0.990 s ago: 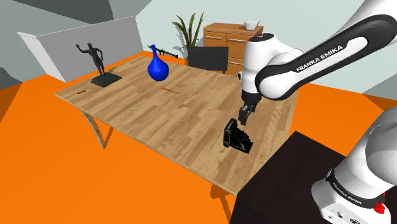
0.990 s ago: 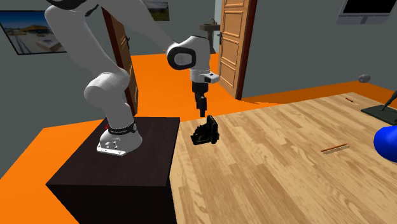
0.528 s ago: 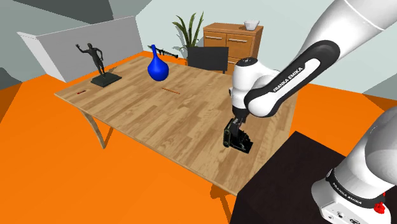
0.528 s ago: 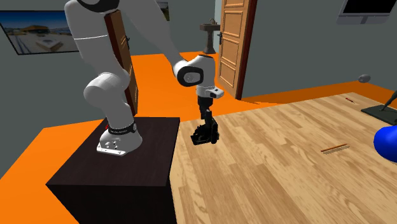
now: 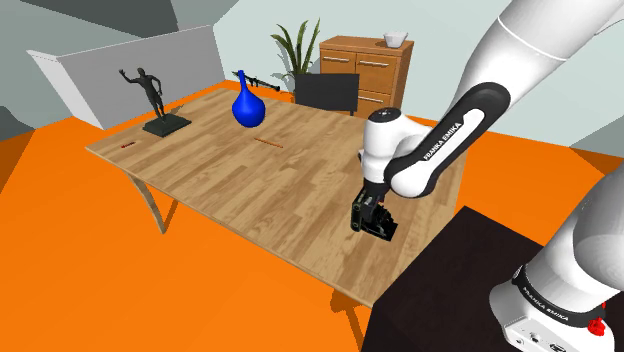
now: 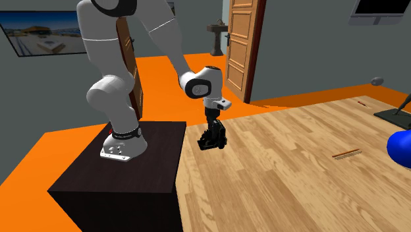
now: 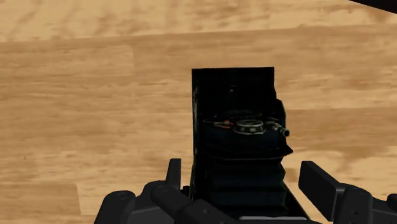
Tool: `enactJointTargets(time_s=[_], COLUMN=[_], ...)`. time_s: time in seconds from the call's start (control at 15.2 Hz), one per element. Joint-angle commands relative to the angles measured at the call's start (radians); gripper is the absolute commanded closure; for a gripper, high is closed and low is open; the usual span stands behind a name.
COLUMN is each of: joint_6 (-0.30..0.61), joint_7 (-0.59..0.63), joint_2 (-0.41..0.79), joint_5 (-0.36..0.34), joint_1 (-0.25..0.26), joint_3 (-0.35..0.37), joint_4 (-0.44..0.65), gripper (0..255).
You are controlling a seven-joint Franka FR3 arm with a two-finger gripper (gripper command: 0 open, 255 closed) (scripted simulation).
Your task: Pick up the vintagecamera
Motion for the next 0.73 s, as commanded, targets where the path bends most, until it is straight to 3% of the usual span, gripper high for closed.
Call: enactJointTargets(time_s=[0.0, 0.66], joint_6=[0.007, -0.007], joint_7=[0.003, -0.005], joint_2=[0.007, -0.008], joint_5=[-0.005, 0.007], joint_1=[-0.001, 0.000], joint_3=[-0.001, 0.002], joint_4=[0.001, 0.000], gripper=[255, 255])
